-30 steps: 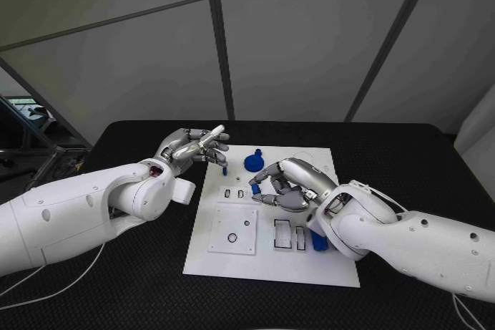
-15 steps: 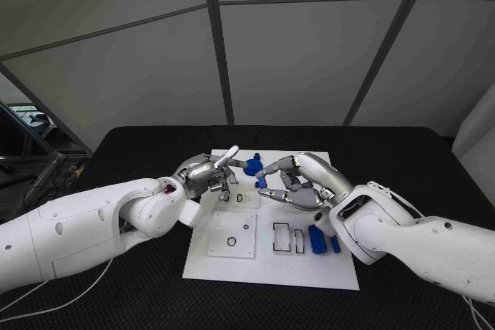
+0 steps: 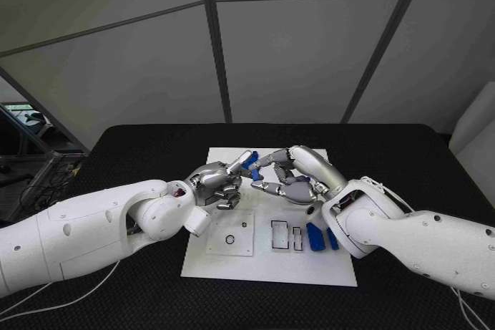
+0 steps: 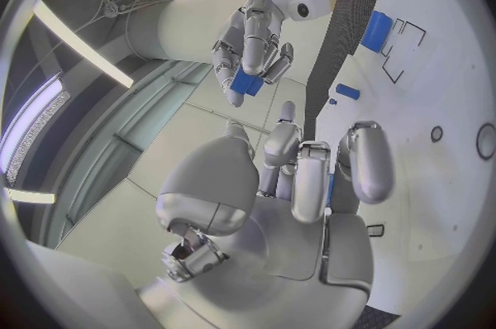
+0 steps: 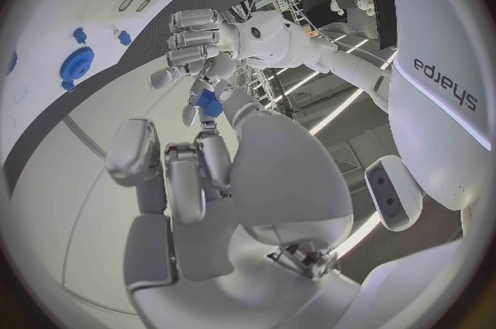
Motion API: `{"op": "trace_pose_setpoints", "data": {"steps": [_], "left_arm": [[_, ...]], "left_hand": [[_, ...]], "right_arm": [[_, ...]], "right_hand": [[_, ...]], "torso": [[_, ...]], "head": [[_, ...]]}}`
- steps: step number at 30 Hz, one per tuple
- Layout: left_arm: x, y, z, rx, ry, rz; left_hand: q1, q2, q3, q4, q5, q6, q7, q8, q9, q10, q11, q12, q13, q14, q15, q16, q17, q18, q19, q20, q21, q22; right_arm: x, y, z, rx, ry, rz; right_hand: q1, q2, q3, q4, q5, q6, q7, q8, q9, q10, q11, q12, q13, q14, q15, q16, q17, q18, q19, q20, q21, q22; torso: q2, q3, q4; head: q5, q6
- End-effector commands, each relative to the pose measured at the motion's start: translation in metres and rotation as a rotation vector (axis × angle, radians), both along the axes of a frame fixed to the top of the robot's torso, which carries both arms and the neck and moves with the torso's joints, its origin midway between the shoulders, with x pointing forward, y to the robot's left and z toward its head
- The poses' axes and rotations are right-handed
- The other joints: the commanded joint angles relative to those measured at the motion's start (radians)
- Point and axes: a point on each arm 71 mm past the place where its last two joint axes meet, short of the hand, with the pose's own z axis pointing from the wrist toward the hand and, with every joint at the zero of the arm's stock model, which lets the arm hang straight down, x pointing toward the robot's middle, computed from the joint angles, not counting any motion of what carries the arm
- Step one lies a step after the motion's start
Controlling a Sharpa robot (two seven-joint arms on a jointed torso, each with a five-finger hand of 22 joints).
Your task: Assemble the parts on the task board
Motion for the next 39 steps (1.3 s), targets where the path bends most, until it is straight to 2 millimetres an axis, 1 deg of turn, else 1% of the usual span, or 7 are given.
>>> {"op": "trace_pose_setpoints", "data": {"steps": [1, 6, 11, 16, 17, 23, 39], "left_arm": [[-0.0033, -0.0057, 0.0012, -0.035, 0.025, -0.054], [-0.005, -0.0094, 0.0026, -0.059, 0.031, -0.071], [-0.0067, -0.0124, 0.0046, -0.086, 0.033, -0.079], [-0.0068, -0.012, 0.0057, -0.105, 0.036, -0.069], [-0.0069, -0.0118, 0.0058, -0.106, 0.036, -0.068], [-0.0069, -0.0111, 0.0056, -0.107, 0.041, -0.069], [-0.0057, -0.0079, 0.0054, -0.101, 0.038, -0.056]], "left_hand": [[-0.017, 0.009, -0.012, 0.001, -0.002, 0.004, 0.005, -0.002, 0.003, 0.008, 0.003, 0.01, 0.011, 0.086, -0.002, 0.008, 0.207, -0.016, 0.007, 0.001, 0.009, 0.008], [-0.045, 0.028, -0.023, 0.002, -0.003, 0.011, 0.005, -0.001, 0.008, 0.015, 0.002, 0.029, 0.032, 0.092, -0.002, 0.017, 0.221, -0.02, 0.016, 0.002, 0.022, 0.03], [-0.062, 0.041, -0.031, 0.002, -0.007, 0.02, 0.002, 0.001, 0.013, 0.023, 0.0, 0.043, 0.049, 0.097, -0.003, 0.025, 0.232, -0.025, 0.029, 0.001, 0.037, 0.058], [-0.067, 0.054, -0.034, 0.001, -0.007, 0.037, -0.004, 0.008, 0.019, 0.031, -0.005, 0.054, 0.063, 0.102, -0.007, 0.032, 0.243, -0.029, 0.04, -0.001, 0.05, 0.081], [-0.068, 0.056, -0.035, 0.0, -0.007, 0.041, -0.006, 0.009, 0.021, 0.033, -0.006, 0.055, 0.064, 0.102, -0.008, 0.033, 0.244, -0.029, 0.041, -0.002, 0.052, 0.083], [-0.056, 0.071, -0.032, -0.002, -0.006, 0.066, -0.016, 0.02, 0.036, 0.037, -0.016, 0.059, 0.069, 0.104, -0.015, 0.036, 0.249, -0.03, 0.045, -0.008, 0.057, 0.093], [-0.042, 0.077, -0.029, -0.005, -0.006, 0.079, -0.023, 0.026, 0.047, 0.04, -0.021, 0.06, 0.071, 0.105, -0.021, 0.037, 0.25, -0.031, 0.047, -0.013, 0.061, 0.099]], "right_arm": [[0.0013, 0.0006, 0.0014, 0.015, -0.008, -0.002], [0.0034, 0.0016, -0.0001, 0.008, 0.0, -0.003], [0.0051, 0.0019, -0.0017, 0.0, 0.009, -0.004], [0.0069, 0.0007, -0.0029, -0.006, 0.014, -0.009], [0.0072, 0.0004, -0.0031, -0.007, 0.015, -0.01], [0.0081, -0.0002, -0.0037, -0.01, 0.017, -0.013], [0.0093, -0.0019, -0.0046, -0.015, 0.022, -0.018]], "right_hand": [[-0.005, -0.005, 0.005, -0.003, 0.007, 0.01, -0.001, 0.003, 0.002, 0.006, 0.003, 0.003, 0.001, 0.088, -0.009, 0.007, 0.174, -0.017, 0.009, -0.001, 0.004, 0.001], [-0.005, -0.005, 0.005, -0.004, 0.007, 0.01, -0.001, 0.003, 0.002, 0.006, 0.003, 0.003, 0.001, 0.088, -0.009, 0.007, 0.174, -0.017, 0.008, -0.001, 0.004, 0.001], [-0.005, -0.005, 0.005, -0.004, 0.006, 0.012, -0.001, 0.003, 0.002, 0.006, 0.003, 0.004, 0.001, 0.088, -0.009, 0.007, 0.174, -0.017, 0.008, -0.001, 0.003, 0.0], [-0.005, -0.005, 0.005, -0.004, 0.006, 0.013, -0.001, 0.003, 0.003, 0.006, 0.003, 0.004, 0.002, 0.088, -0.009, 0.007, 0.174, -0.017, 0.008, -0.001, 0.004, 0.001], [-0.005, -0.005, 0.005, -0.004, 0.006, 0.013, -0.001, 0.003, 0.003, 0.006, 0.003, 0.004, 0.002, 0.088, -0.009, 0.007, 0.174, -0.017, 0.008, -0.001, 0.004, 0.001], [-0.005, -0.005, 0.005, -0.004, 0.006, 0.013, -0.001, 0.003, 0.003, 0.006, 0.003, 0.004, 0.002, 0.088, -0.009, 0.007, 0.174, -0.017, 0.008, -0.001, 0.004, 0.001], [-0.005, -0.004, 0.005, -0.004, 0.006, 0.015, -0.002, 0.004, 0.003, 0.006, 0.002, 0.005, 0.003, 0.087, -0.009, 0.007, 0.173, -0.017, 0.007, -0.002, 0.003, -0.001]], "torso": [[-0.001, -0.001, 0.0], [0.0, -0.0011, 0.0016], [-0.001, -0.0008, 0.0], [0.0, -0.0006, -0.0016], [-0.001, 0.0003, -0.0011], [0.0, 0.0008, 0.0003], [-0.001, 0.0005, -0.0007]], "head": [[0.002, -0.001], [-0.003, -0.004], [-0.001, -0.007], [-0.001, -0.007], [-0.002, -0.007], [-0.004, -0.008], [-0.003, -0.013]]}}
